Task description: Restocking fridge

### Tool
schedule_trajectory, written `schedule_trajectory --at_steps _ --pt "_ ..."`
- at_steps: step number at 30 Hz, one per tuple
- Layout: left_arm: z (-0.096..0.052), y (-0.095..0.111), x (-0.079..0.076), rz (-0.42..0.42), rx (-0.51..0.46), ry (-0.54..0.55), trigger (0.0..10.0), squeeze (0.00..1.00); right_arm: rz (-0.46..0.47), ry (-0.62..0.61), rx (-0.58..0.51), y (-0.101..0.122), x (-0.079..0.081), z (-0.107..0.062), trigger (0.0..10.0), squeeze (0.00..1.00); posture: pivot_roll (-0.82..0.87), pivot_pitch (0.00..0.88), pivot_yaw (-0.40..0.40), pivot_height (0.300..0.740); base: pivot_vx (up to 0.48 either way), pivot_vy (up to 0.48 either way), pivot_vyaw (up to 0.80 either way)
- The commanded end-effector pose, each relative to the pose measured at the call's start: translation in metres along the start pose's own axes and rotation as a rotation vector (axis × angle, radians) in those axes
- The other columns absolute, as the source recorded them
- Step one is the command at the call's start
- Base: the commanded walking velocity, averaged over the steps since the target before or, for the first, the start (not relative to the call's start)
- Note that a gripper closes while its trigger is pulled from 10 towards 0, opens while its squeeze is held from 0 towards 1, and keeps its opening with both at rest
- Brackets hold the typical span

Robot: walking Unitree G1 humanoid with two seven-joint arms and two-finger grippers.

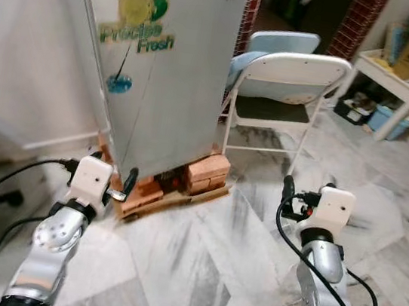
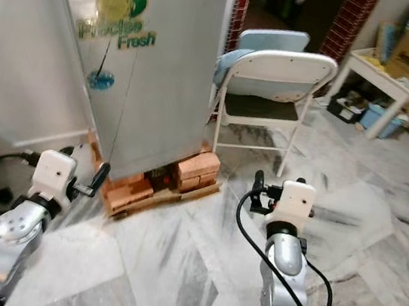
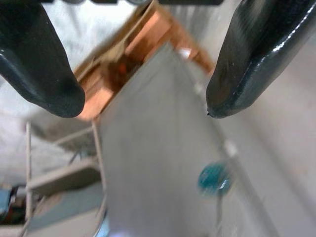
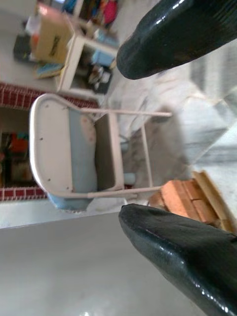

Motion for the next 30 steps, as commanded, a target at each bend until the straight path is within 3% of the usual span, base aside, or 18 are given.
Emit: schedule_trajectory --at_steps 1,4,8,12,18,22,30 --pt "-0.004 -0.001 0.012 -0.023 0.012 0.033 10.0 0.00 0.001 0.004 -0.002 0.002 0.002 -0.001 10.0 0.00 0.01 0.064 -0.003 0.740 0.000 0.480 -0.80" --pt "-0.006 0.000 0.013 -0.062 0.016 0.055 10.0 0.00 -0.007 -0.007 0.008 -0.001 -0.001 -0.003 10.0 0.00 0.01 0.065 -0.001 0.740 0.000 0.480 -0.80" --pt "-0.008 0.002 -0.001 -0.076 0.003 0.051 10.0 0.00 -0.003 -0.006 0.001 0.001 0.000 -0.002 10.0 0.00 0.01 0.070 -0.003 0.740 0.000 0.480 -0.80" --pt "-0.009 0.002 -0.006 -0.091 -0.004 0.062 10.0 0.00 -0.008 0.002 -0.003 0.003 0.001 -0.002 10.0 0.00 0.01 0.070 -0.017 0.740 0.000 0.382 0.00" --pt "-0.023 -0.002 -0.002 -0.126 -0.011 0.151 10.0 0.00 -0.024 -0.021 0.001 0.004 -0.012 -0.007 10.0 0.00 0.03 0.072 -0.040 0.740 0.000 0.000 0.00" --pt "-0.034 -0.008 -0.005 -0.124 0.005 0.152 10.0 0.00 -0.040 -0.019 0.025 -0.004 -0.017 -0.017 10.0 0.00 0.03 0.079 -0.040 0.740 0.000 0.000 0.00" --pt "-0.035 -0.009 -0.007 -0.127 0.009 0.135 10.0 0.00 -0.044 -0.017 0.031 -0.006 -0.018 -0.020 10.0 0.00 0.03 0.081 -0.036 0.740 0.000 0.000 0.00"
Point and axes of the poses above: a point about 5 cm out from each wrist's last joint towards the gripper, its own z axis pointing out of the wrist towards the gripper, its own y axis along the axis of the wrist's last joint, x = y × z, the point moved 5 cm from there along z, pointing out of the wrist towards the gripper, and after that the axes turned 10 degrees about -z, right-handed, at the moved point
